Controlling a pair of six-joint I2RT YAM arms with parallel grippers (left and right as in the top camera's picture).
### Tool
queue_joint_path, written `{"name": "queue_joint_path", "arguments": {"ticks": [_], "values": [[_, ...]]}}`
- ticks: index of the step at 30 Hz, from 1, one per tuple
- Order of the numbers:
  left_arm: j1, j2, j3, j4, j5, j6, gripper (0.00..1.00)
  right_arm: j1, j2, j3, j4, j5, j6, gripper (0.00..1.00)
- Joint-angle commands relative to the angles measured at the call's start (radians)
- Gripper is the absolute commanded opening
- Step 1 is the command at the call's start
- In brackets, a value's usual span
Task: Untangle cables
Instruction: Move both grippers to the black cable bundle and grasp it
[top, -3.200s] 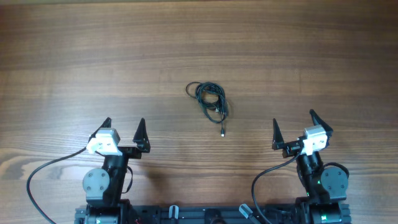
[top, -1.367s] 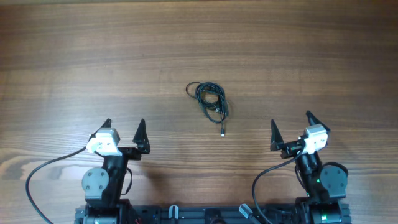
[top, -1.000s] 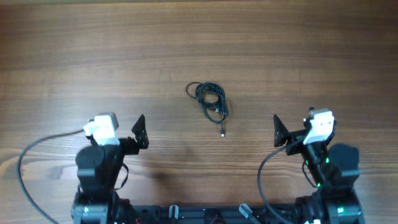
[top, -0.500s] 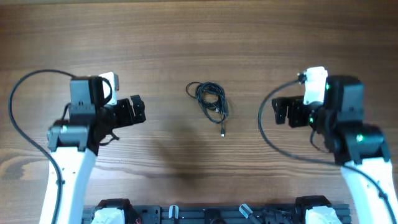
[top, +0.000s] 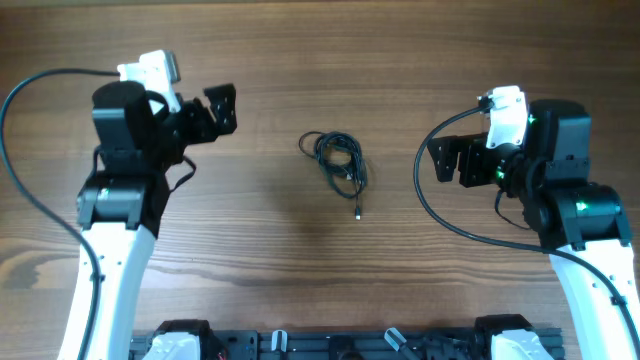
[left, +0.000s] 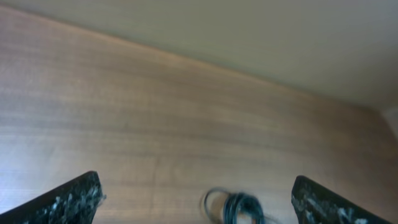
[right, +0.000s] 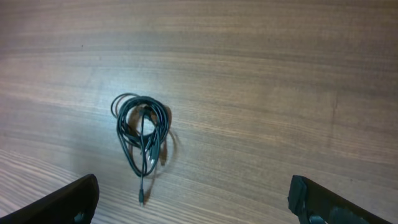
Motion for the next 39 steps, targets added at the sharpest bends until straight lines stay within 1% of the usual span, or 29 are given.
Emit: {"name": "queue_joint_path", "arguments": {"ticks": [1,4,11,12,13,15,17,19,21,24,28,30,31,32,35,36,39], "values": [[-0.102,0.117,0.008,0.07,-0.145,-0.055,1.0,0.003,0.007,0.022,0.016,-0.017,0.04,1.0],[-0.193,0.233,0.008,0.132,-0.165,-0.04,0.99,0.003,0.007,0.022,0.037,-0.017,0.069,1.0],[-0.347,0.494,0.008,0.201,-0.164,-0.049,0.91,0.003,0.007,0.022,0.036,-0.016,0.087,1.0],[-0.37,0.528,0.008,0.205,-0.165,-0.049,0.89,0.003,0.007,0.022,0.036,-0.017,0.087,1.0],[-0.392,0.562,0.008,0.213,-0.166,-0.048,0.84,0.003,0.007,0.022,0.036,-0.016,0.087,1.0],[-0.425,0.614,0.008,0.225,-0.166,-0.049,0.78,0.003,0.007,0.022,0.036,-0.017,0.087,1.0],[-0.451,0.652,0.008,0.236,-0.166,-0.049,0.77,0.003,0.007,0.022,0.036,-0.017,0.087,1.0],[-0.478,0.686,0.008,0.238,-0.195,-0.049,0.72,0.003,0.007,0.022,0.035,-0.017,0.087,1.0],[-0.495,0.699,0.008,0.238,-0.212,-0.048,0.66,0.003,0.007,0.022,0.035,-0.017,0.087,1.0],[-0.512,0.713,0.008,0.232,-0.217,-0.049,0.52,0.003,0.007,0.022,0.035,-0.017,0.087,1.0],[-0.517,0.713,0.008,0.211,-0.232,-0.05,0.4,0.003,0.007,0.022,0.032,-0.017,0.087,1.0],[-0.517,0.713,0.008,0.203,-0.231,-0.055,0.27,0.003,0.007,0.022,0.032,-0.017,0.087,1.0],[-0.518,0.713,0.008,0.199,-0.231,-0.062,0.24,0.003,0.007,0.022,0.031,-0.017,0.087,1.0],[-0.521,0.713,0.008,0.192,-0.23,-0.077,0.19,0.003,0.007,0.022,0.029,-0.017,0.087,1.0],[-0.524,0.707,0.008,0.189,-0.188,-0.078,0.06,0.003,0.007,0.02,0.027,-0.017,0.087,1.0],[-0.523,0.702,0.008,0.189,-0.177,-0.078,0.04,0.003,0.007,0.02,0.027,-0.017,0.087,1.0],[-0.523,0.649,0.008,0.189,-0.117,-0.078,0.04,0.003,0.007,0.018,0.026,-0.017,0.087,1.0]]}}
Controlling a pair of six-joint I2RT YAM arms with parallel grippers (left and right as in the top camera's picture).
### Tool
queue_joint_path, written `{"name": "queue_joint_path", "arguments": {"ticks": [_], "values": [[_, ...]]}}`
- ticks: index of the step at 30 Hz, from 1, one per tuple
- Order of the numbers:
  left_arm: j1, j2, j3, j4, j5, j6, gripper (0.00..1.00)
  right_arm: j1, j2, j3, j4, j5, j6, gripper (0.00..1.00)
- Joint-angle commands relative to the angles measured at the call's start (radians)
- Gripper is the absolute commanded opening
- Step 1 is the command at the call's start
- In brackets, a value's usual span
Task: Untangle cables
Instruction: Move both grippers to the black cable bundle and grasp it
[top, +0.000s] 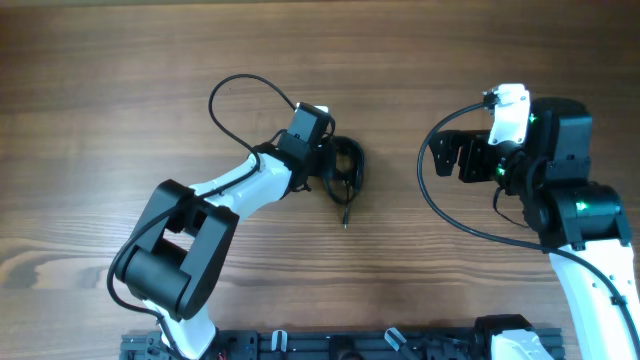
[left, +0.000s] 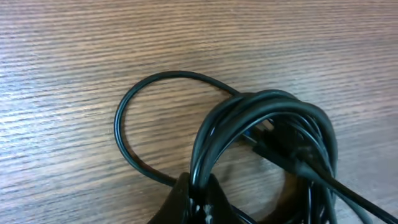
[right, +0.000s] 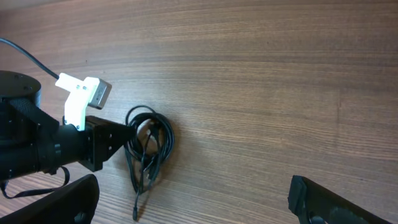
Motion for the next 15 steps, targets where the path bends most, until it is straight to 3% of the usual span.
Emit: {"name": "queue_joint_path", "arguments": {"ticks": [1,4,7,15], "values": [[-0.008,-0.088,0.005,-0.005,0.109,-0.005,0.04,0.003,0.007,0.016,-0.002,-0.018,0.021,1.0],[-0.008,-0.18,0.005,-0.005,0.178,-0.019,0.04,0.003,0.026,0.016,-0.003,-0.058,0.047,1.0],[-0.008,-0.291,0.005,-0.005,0.245,-0.036,0.04,0.003,0.074,0.016,-0.003,-0.22,0.047,0.98],[-0.008,-0.399,0.005,-0.007,0.339,-0.084,0.04,0.003,0.264,0.016,-0.039,-0.361,0.042,0.8]]}}
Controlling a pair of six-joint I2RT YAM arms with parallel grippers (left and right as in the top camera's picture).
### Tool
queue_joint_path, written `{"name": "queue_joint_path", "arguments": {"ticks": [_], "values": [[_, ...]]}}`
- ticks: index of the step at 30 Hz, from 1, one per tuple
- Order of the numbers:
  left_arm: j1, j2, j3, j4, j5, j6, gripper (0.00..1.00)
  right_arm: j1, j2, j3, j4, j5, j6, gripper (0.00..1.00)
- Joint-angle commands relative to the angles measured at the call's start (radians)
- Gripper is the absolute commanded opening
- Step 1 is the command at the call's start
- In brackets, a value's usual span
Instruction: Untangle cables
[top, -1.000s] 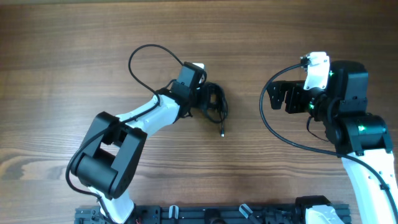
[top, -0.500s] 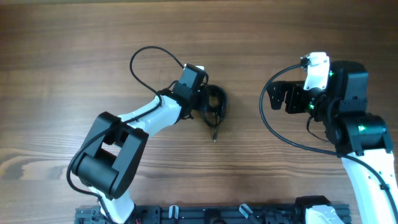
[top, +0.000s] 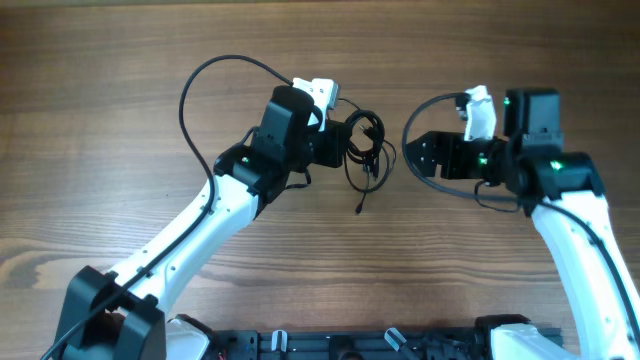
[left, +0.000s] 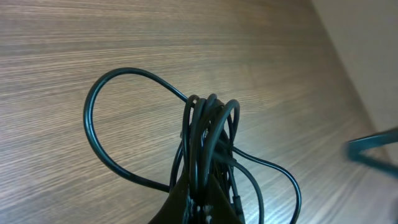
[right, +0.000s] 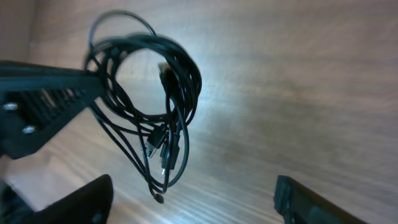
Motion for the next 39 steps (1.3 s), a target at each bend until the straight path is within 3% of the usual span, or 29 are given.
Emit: {"name": "queue_joint_path", "arguments": {"ticks": [1,5,9,11,15,18,25,28,32,39], "values": [[-0.005,-0.032,0.006,0.006,0.119,-0.036,0.04,0.003,0.079,0.016,-0.001,-0.08,0.002,0.77],[-0.004,-0.031,0.006,0.014,0.252,-0.087,0.04,0.005,0.135,0.016,0.021,-0.129,-0.004,0.68],[-0.004,-0.031,0.006,0.064,0.385,-0.092,0.04,0.012,0.165,0.016,0.056,-0.132,0.0,0.46],[-0.004,-0.031,0.006,0.068,0.387,-0.109,0.04,0.013,0.171,0.016,0.061,-0.165,-0.001,0.38],[-0.004,-0.031,0.006,0.067,0.373,-0.109,0.04,0.013,0.171,0.016,0.056,-0.256,-0.002,0.37],[-0.004,-0.031,0.006,0.068,0.337,-0.109,0.04,0.013,0.171,0.016,0.022,-0.278,-0.003,0.22],[-0.004,-0.031,0.006,0.101,0.28,-0.109,0.04,0.013,0.171,0.016,-0.14,-0.167,-0.005,0.14],[-0.004,-0.031,0.006,0.092,0.257,-0.109,0.04,0.013,0.171,0.016,-0.17,-0.017,0.011,0.12],[-0.004,-0.029,0.006,0.001,0.15,-0.108,0.04,0.013,0.171,0.016,-0.16,0.141,0.086,0.06],[-0.004,-0.026,0.006,-0.174,-0.069,-0.109,0.04,0.013,0.171,0.016,-0.158,0.402,0.262,0.04]]}}
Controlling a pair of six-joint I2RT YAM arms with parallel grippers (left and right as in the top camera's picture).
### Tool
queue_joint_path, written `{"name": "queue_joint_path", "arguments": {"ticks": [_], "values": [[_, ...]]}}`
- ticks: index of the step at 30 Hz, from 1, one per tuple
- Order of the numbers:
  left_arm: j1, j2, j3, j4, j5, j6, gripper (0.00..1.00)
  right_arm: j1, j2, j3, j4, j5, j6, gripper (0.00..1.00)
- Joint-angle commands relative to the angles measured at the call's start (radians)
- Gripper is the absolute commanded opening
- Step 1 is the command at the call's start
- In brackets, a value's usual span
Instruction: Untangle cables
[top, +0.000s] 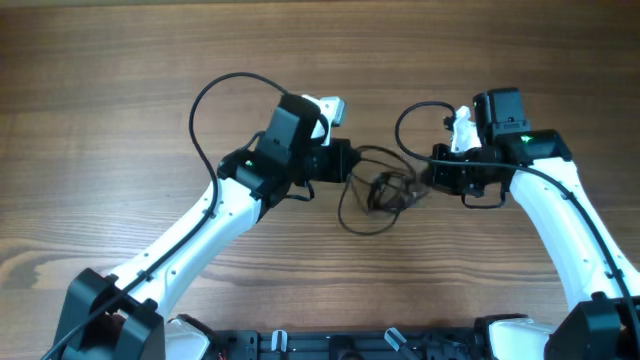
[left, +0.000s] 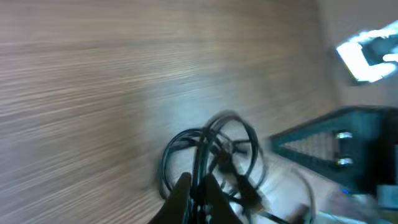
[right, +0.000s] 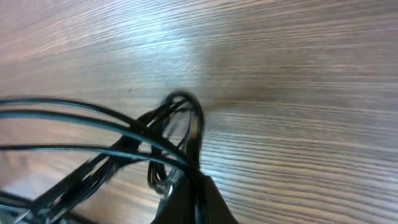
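A tangled black cable (top: 378, 190) hangs between both grippers over the middle of the wooden table (top: 120, 60). My left gripper (top: 348, 165) is shut on the bundle's left side; in the left wrist view its tips (left: 198, 186) pinch several strands, with the cable's loops (left: 214, 146) spreading beyond them. My right gripper (top: 426, 183) is shut on the right side; in its wrist view the tips (right: 196, 190) clamp the cable (right: 186, 115), and strands run off to the left. A slack loop sags below the bundle.
Each arm's own grey lead arches over it, the left lead (top: 215, 95) and the right lead (top: 408, 118). A black mounting rail (top: 330, 345) runs along the near table edge. The right arm's gripper body (left: 339, 155) shows in the left wrist view.
My right gripper stood open just right of the lifted bundle and is now shut on its right side. The bundle, compact then, is now spread between the two grippers with a loop sagging.
The cable lay coiled on the table's middle with both grippers open at the sides. Then my left gripper was shut on it on the table. Then it held the bundle up facing the open right gripper. Now both grippers hold it.
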Motion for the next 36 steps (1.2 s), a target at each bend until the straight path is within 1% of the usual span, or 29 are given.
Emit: {"name": "queue_joint_path", "arguments": {"ticks": [1,3,5,6,7,8,9,11,12,13,15,17,19,22,23,24,27,30,31,32,33,35,36], "values": [[0.019,-0.02,0.006,-0.057,-0.202,-0.005,0.04,-0.014,0.013,0.013,-0.009,0.265,0.117,0.05],[0.019,-0.021,0.006,-0.089,-0.251,-0.005,0.04,-0.014,0.013,0.013,-0.011,0.318,0.121,0.08],[0.019,-0.021,0.006,-0.128,-0.323,-0.005,0.04,-0.014,0.013,0.013,-0.016,0.411,0.124,0.08],[0.019,-0.021,0.006,-0.137,-0.33,-0.005,0.04,-0.015,0.013,0.013,-0.014,0.426,0.125,0.08],[0.019,-0.021,0.006,-0.137,-0.324,-0.006,0.04,-0.015,0.013,0.013,-0.011,0.415,0.123,0.08],[0.019,-0.021,0.006,-0.134,-0.299,-0.006,0.04,-0.014,0.013,0.013,-0.003,0.35,0.099,0.09],[0.019,-0.021,0.006,-0.119,-0.245,-0.005,0.04,-0.014,0.013,0.013,0.005,0.256,0.052,0.1],[0.019,-0.021,0.006,-0.071,-0.1,-0.005,0.04,-0.014,0.013,0.013,0.021,-0.023,-0.079,0.13],[0.019,-0.021,0.006,-0.044,-0.041,-0.005,0.04,-0.014,0.013,0.013,0.023,-0.152,-0.118,0.15],[0.019,-0.021,0.006,-0.005,0.036,-0.005,0.04,-0.014,0.013,0.013,0.023,-0.228,-0.12,0.18],[0.019,-0.021,0.006,0.064,0.149,-0.005,0.04,-0.014,0.013,0.013,0.023,-0.321,-0.116,0.19],[0.019,-0.021,0.006,0.118,0.225,-0.006,0.04,-0.014,0.013,0.013,0.021,-0.356,-0.113,0.2],[0.019,-0.021,0.006,0.148,0.268,-0.006,0.04,-0.014,0.013,0.013,0.019,-0.36,-0.113,0.2],[0.019,-0.021,0.006,0.2,0.372,-0.006,0.04,-0.014,0.013,0.013,0.045,-0.359,-0.114,0.31],[0.019,-0.021,0.006,0.224,0.407,-0.006,0.04,-0.014,0.013,0.012,0.06,-0.346,-0.114,0.34],[0.019,-0.021,0.006,0.244,0.433,-0.006,0.04,-0.014,0.013,0.012,0.071,-0.323,-0.113,0.36],[0.021,-0.021,0.006,0.291,0.46,-0.006,0.04,-0.014,0.013,0.012,0.093,-0.18,-0.076,0.37],[0.047,-0.021,0.006,0.291,0.461,-0.006,0.04,-0.014,0.013,0.003,0.109,0.002,-0.026,0.34],[0.062,-0.021,0.006,0.291,0.462,-0.006,0.04,-0.014,0.013,-0.008,0.121,0.048,-0.026,0.25],[0.073,-0.021,0.006,0.292,0.466,-0.006,0.04,-0.014,0.014,-0.021,0.132,0.081,-0.019,0.1],[0.087,-0.021,0.006,0.291,0.472,-0.006,0.04,-0.014,0.015,-0.037,0.134,0.122,0.02,0.04],[0.116,-0.021,0.006,0.264,0.472,-0.005,0.04,-0.014,0.024,-0.063,0.135,0.158,0.075,0.04],[0.132,-0.021,0.006,0.244,0.471,-0.004,0.04,-0.014,0.025,-0.076,0.14,0.157,0.078,0.04]]}}
